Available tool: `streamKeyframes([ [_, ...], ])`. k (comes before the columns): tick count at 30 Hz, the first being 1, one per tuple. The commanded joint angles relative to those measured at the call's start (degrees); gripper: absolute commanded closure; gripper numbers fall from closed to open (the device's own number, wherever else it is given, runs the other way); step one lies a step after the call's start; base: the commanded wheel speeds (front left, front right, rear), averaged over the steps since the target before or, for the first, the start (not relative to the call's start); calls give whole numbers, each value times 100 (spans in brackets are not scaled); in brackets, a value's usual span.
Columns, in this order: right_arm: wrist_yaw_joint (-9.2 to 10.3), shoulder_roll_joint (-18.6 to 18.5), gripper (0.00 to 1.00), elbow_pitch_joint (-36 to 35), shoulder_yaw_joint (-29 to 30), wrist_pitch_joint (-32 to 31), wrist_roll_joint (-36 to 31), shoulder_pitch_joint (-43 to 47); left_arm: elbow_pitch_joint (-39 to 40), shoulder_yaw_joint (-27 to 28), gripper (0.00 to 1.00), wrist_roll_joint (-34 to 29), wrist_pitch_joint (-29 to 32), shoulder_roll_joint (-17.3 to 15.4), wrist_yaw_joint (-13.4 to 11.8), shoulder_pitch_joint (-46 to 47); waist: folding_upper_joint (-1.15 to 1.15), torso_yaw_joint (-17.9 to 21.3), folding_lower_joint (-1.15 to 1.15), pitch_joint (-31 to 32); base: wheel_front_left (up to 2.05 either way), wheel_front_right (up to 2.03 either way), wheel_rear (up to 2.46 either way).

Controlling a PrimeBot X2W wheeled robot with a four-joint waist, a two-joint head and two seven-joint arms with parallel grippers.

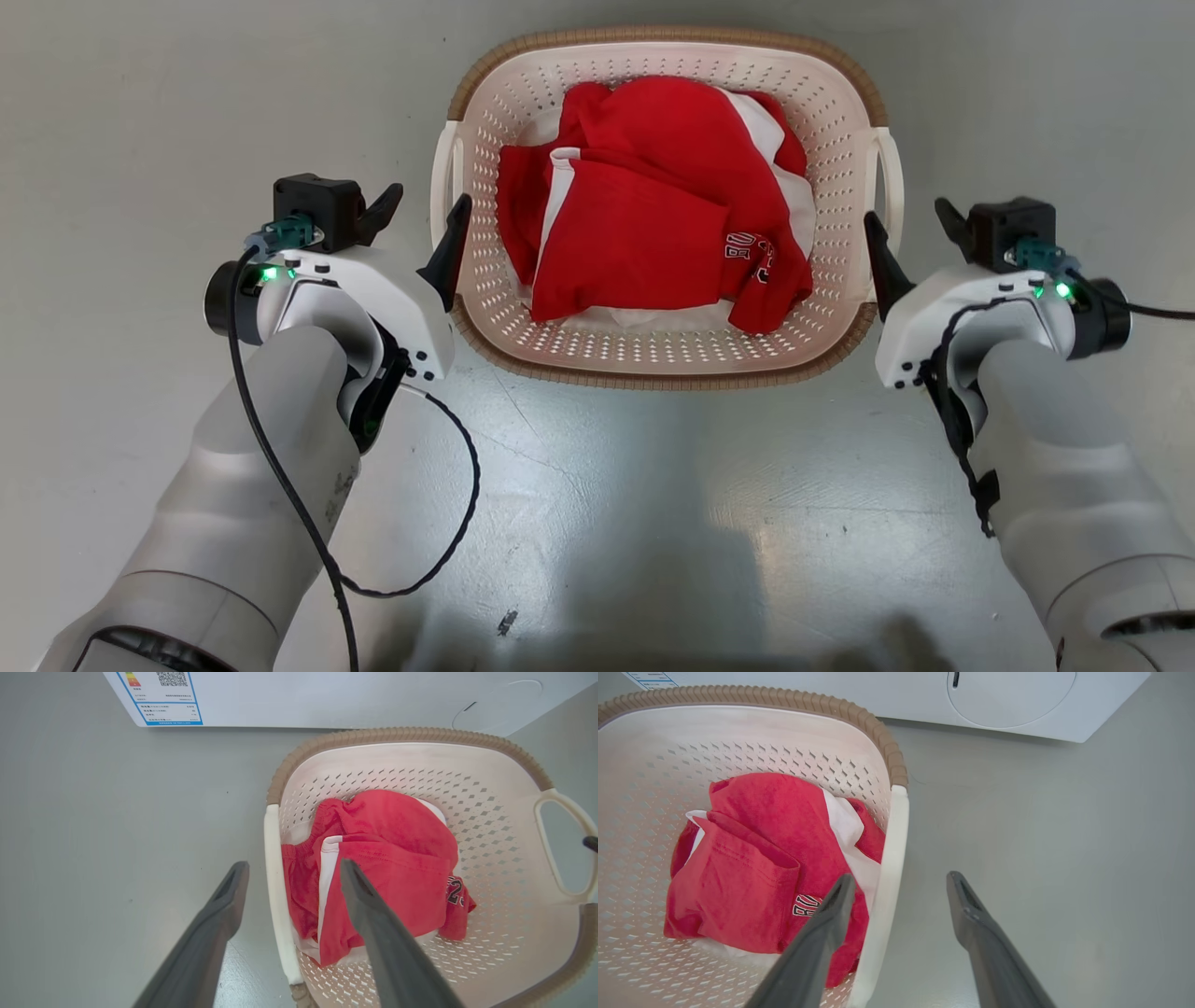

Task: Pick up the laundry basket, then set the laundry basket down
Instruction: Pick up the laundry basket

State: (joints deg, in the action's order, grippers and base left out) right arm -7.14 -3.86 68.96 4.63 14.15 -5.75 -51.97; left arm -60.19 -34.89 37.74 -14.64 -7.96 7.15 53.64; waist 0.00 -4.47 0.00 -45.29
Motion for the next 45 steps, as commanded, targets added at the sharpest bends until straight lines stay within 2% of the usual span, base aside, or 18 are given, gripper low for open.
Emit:
streamKeyframes([
  [1, -35, 98, 0, -30, -153, 74, 57, 36, 14, 76, 0, 20, -36, -209, 34, 76, 0, 4, 0, -23, 0, 0, 0],
  [28, -35, 98, 0, 191, -612, 84, 414, -585, -543, -474, 0, 199, -36, 21, 34, 783, 0, -72, 0, -660, 0, 0, 0],
  [45, -35, 98, 0, 297, -888, 85, 820, -704, -763, -684, 0, 321, -36, 8, 34, 1043, 0, -42, 0, -814, 0, 0, 0],
])
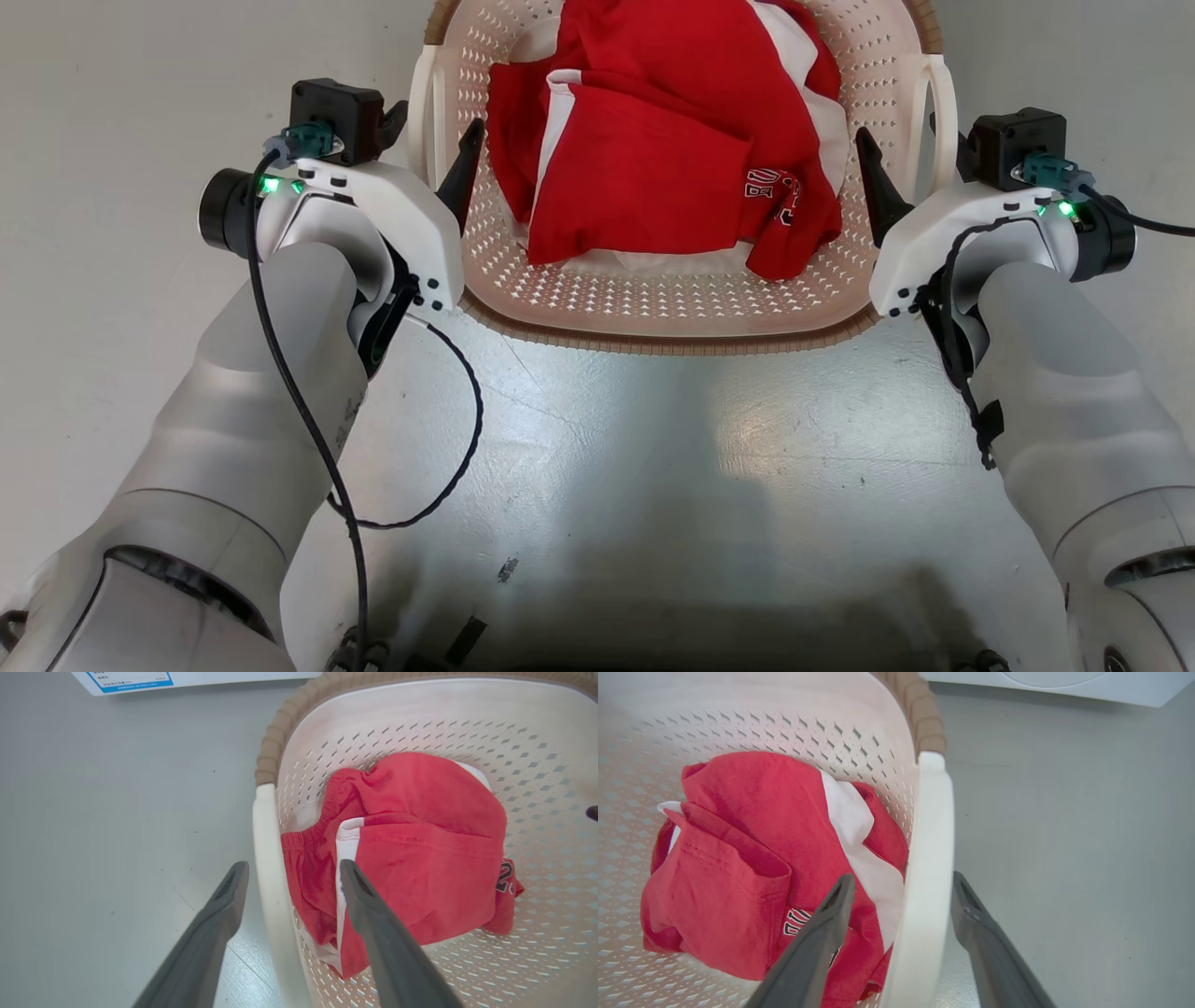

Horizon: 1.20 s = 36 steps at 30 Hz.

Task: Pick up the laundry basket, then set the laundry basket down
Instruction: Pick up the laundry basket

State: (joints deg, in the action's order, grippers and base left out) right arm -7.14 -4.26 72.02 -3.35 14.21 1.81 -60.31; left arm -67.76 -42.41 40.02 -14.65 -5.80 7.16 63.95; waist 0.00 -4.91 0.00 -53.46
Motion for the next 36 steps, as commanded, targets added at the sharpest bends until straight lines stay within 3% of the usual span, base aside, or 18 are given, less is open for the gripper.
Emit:
streamKeyframes([
  [1, -35, 138, 0, -6, -101, 78, 77, 133, -16, 67, 0, 100, -35, -207, 33, 15, 0, 2, 0, 4, 0, 0, 0],
  [22, -35, 138, 0, 96, -314, 48, 288, 67, -329, -211, 0, 192, -35, -230, 33, 81, 0, 87, 0, 7, 0, 0, 0],
  [23, -35, 138, 0, 100, -334, 44, 303, 64, -343, -263, 9, 164, -35, -236, 33, 95, 0, 97, 0, 5, 0, 0, 0],
  [24, -35, 138, 73, 102, -359, 39, 320, 62, -366, -332, 9, 121, -8, -244, 33, 109, 0, 105, 0, 7, 0, 0, 0],
  [25, -35, 138, 100, 104, -392, 36, 347, 63, -389, -381, 100, 113, 69, -234, 33, 113, 0, 109, 0, 11, 0, 0, 0],
  [36, -35, 138, 100, 82, -938, -296, 744, 237, -494, -517, 100, 339, 262, -218, 33, -36, 0, 188, 0, 370, 0, 0, 0],
])
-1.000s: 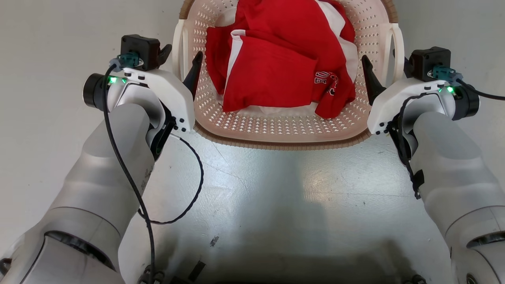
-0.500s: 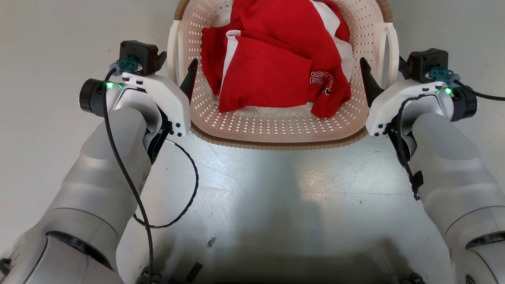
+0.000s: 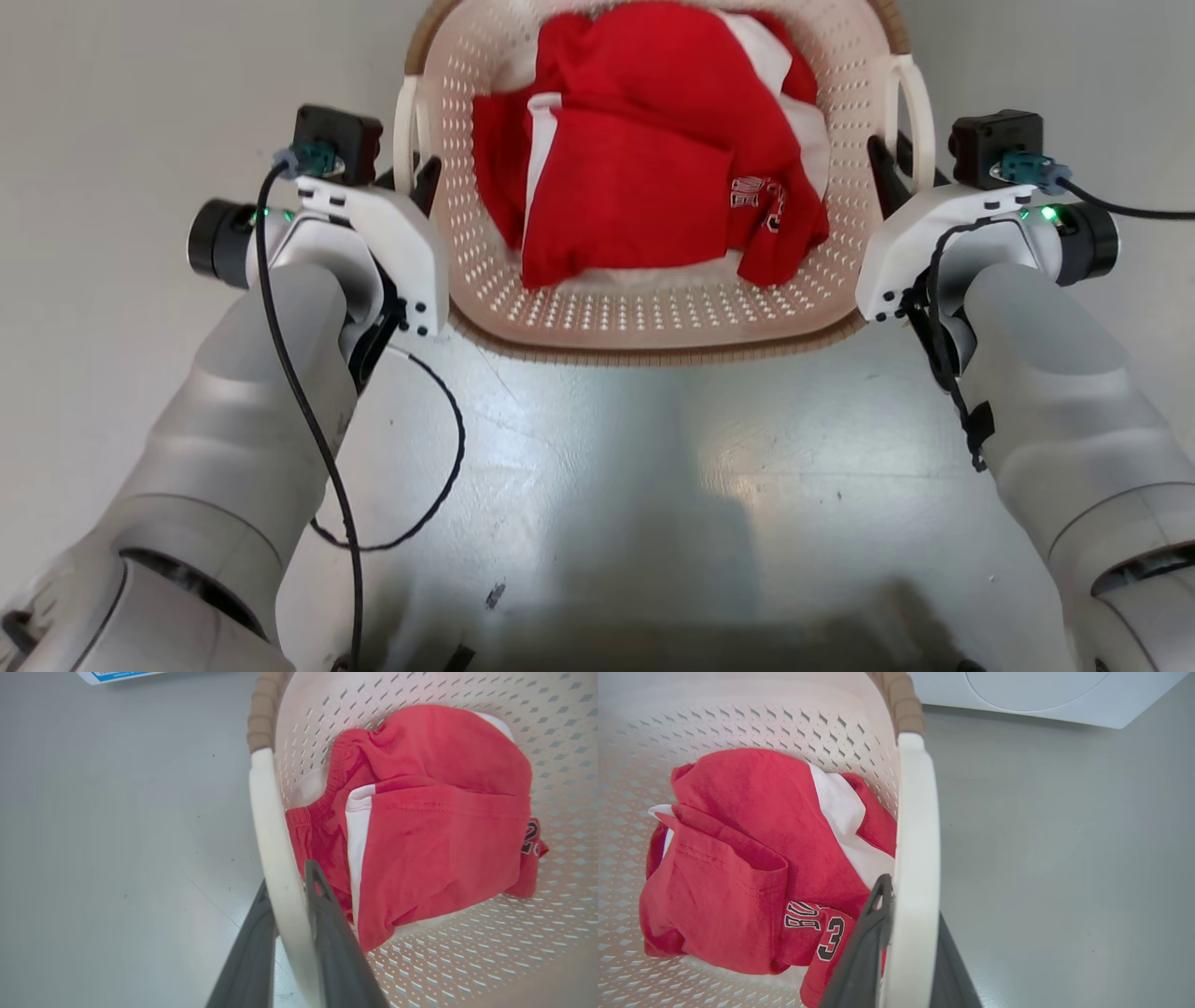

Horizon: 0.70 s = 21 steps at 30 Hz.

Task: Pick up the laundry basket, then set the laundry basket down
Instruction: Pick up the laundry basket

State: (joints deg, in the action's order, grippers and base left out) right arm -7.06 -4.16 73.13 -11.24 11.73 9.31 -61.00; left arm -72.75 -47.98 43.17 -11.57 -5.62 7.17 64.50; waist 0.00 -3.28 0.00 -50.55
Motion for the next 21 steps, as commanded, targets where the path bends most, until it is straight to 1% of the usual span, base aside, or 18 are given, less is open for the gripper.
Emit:
streamKeyframes([
  [1, -43, 128, 100, -43, -223, -124, 71, 342, -1, 27, 100, 49, -16, -241, 32, -128, 0, 33, 0, 143, 0, 0, 0],
  [6, -43, 128, 100, -145, -658, -603, 526, 618, -32, -30, 100, 196, 248, -288, 32, -365, 0, 89, 0, 603, 0, 0, 0],
  [14, -43, 128, 100, -381, -1385, -1309, 1280, 1172, -66, -200, 100, 335, 638, -403, 32, -854, 0, 241, 0, 1793, 0, 0, 0],
  [15, -43, 128, 100, -381, -1385, -1309, 1280, 1172, -66, -200, 100, 335, 638, -403, 32, -854, 0, 241, 0, 1793, 0, 0, 0],
  [21, -43, 128, 100, -507, -1895, -1714, 1743, 1554, -64, -410, 100, 400, 910, -387, 32, -1359, 0, 376, 0, 2868, 0, 0, 0],
])
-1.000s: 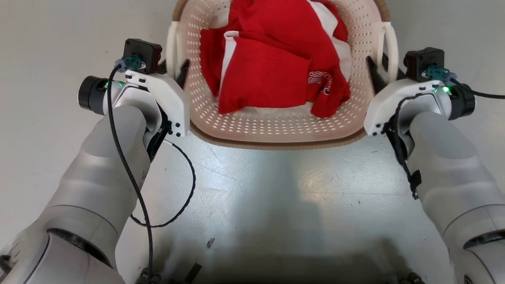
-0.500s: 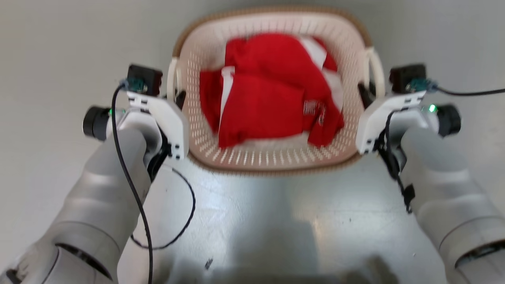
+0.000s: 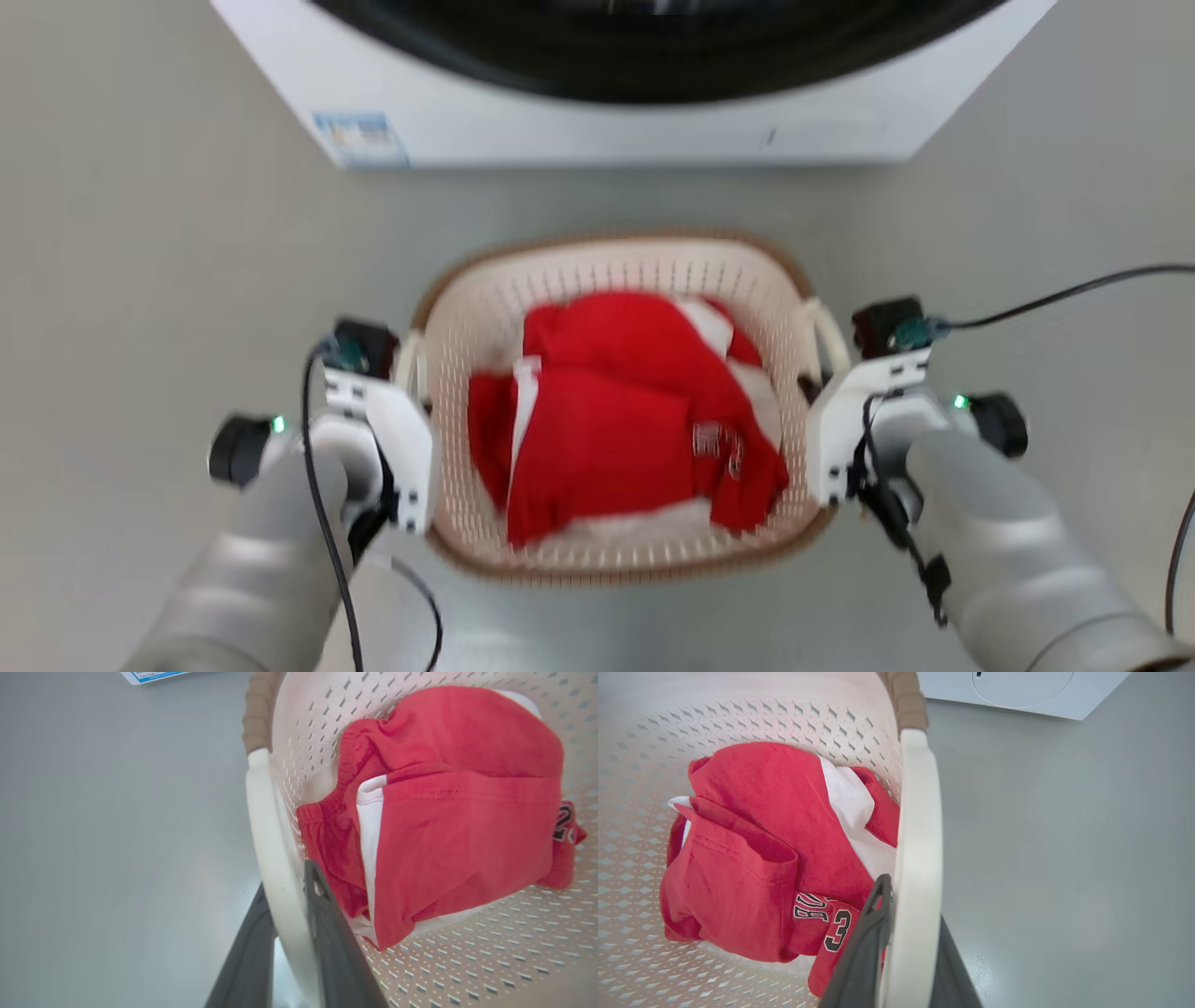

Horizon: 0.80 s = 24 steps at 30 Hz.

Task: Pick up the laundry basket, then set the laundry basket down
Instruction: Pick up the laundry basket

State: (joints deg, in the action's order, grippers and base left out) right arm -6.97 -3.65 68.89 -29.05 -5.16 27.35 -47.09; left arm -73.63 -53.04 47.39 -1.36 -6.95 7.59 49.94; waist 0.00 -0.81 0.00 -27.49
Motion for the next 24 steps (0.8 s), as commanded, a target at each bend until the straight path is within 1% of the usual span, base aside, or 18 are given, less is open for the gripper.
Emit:
streamKeyframes([
  [1, -52, 78, 100, -108, -194, -78, 17, 228, 23, 35, 100, -27, -26, -250, -10, -1, 0, 155, 0, 743, 0, 0, 0],
  [9, -52, 78, 100, -242, -854, -638, 622, 795, 83, -180, 100, 181, 585, -250, -10, -639, 0, 345, 0, 2078, 0, 0, 0],
  [10, -52, 78, 100, -230, -970, -758, 740, 923, 120, -233, 100, 227, 695, -243, -10, -772, 0, 370, 0, 2362, 0, 0, 0],
  [12, -52, 78, 100, -218, -1072, -874, 859, 1043, 161, -307, 100, 258, 810, -230, -10, -913, 0, 389, 0, 2614, 0, 0, 0],
  [18, -52, 78, 100, -133, -1273, -1114, 1132, 1202, 290, -466, 100, 366, 1077, -193, -10, -1105, 0, 378, 0, 3017, 0, 0, 0],
  [24, -52, 78, 100, -18, -1384, -1195, 1319, 1266, 417, -611, 100, 477, 1300, -180, -10, -1189, 0, 343, 0, 3200, 0, 0, 0],
])
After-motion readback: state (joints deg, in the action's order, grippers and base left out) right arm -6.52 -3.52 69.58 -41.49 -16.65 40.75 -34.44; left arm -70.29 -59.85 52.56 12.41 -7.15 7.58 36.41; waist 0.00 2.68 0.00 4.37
